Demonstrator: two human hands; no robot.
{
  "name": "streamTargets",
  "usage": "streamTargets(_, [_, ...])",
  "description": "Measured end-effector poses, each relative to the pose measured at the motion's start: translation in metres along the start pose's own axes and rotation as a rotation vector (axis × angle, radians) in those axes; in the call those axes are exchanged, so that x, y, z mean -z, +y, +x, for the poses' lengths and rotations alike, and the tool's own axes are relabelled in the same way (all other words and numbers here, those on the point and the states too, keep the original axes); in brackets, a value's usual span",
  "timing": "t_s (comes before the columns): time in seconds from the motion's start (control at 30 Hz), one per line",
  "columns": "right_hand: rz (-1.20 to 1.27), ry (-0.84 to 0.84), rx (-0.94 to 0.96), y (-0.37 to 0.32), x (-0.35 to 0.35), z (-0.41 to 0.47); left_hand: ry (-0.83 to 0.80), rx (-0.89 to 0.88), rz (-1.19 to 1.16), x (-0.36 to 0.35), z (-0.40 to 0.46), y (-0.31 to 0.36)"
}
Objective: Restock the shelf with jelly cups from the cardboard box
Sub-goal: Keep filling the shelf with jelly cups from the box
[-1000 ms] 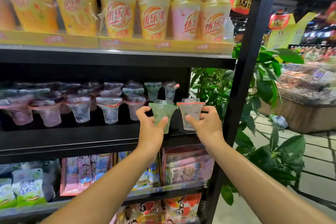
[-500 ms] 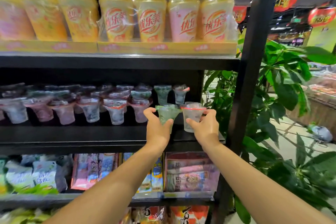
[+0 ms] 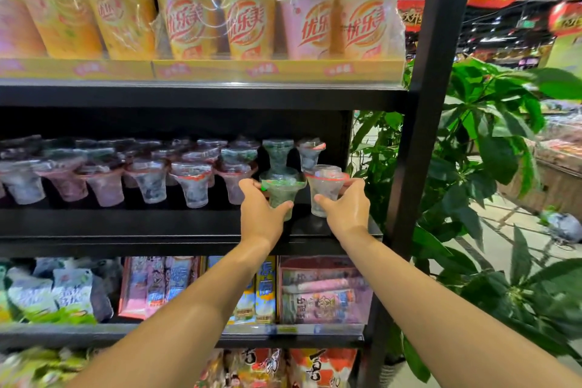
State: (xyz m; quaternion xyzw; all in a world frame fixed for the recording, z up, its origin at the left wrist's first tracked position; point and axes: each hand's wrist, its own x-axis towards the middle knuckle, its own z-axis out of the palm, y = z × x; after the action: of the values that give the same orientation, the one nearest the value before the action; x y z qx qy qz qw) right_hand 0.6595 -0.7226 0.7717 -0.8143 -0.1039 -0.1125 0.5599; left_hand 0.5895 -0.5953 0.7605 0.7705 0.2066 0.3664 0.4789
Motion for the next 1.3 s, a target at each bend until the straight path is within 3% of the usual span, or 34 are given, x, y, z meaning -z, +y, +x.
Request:
streamTargets(0.33, [-0.037, -0.044, -0.029, -0.003, 0.007, -0.013, -0.058, 0.003, 0.067, 0.012, -0.012, 0.001])
streamTargets(0.57, [-0.151, -0.187, 0.011, 0.000, 0.015, -0.027, -0.183, -0.060, 0.379, 0.036, -0.038, -0.013])
streamTargets(0.63, [-0.275, -0.231, 0.046, -0.003, 0.017, -0.034, -0.207, -0.099, 0.443, 0.042, -0.047, -0.011])
streamTargets(0.83, [-0.791, -0.423, 0.242, -0.010, 0.028, -0.051, -0.363, -0.428, 0.759, 0.049, -0.052, -0.002])
streamTargets(1.03, [-0.874, -0.526, 0.198, -0.003, 0.037, -0.051, -0.580, -0.346, 0.916, 0.044, -0.053, -0.009])
streamTargets(1.3, [-0.873, -0.589, 0.184, 0.005, 0.028, -0.050, -0.605, -0.303, 0.909, 0.036, -0.054, -0.012])
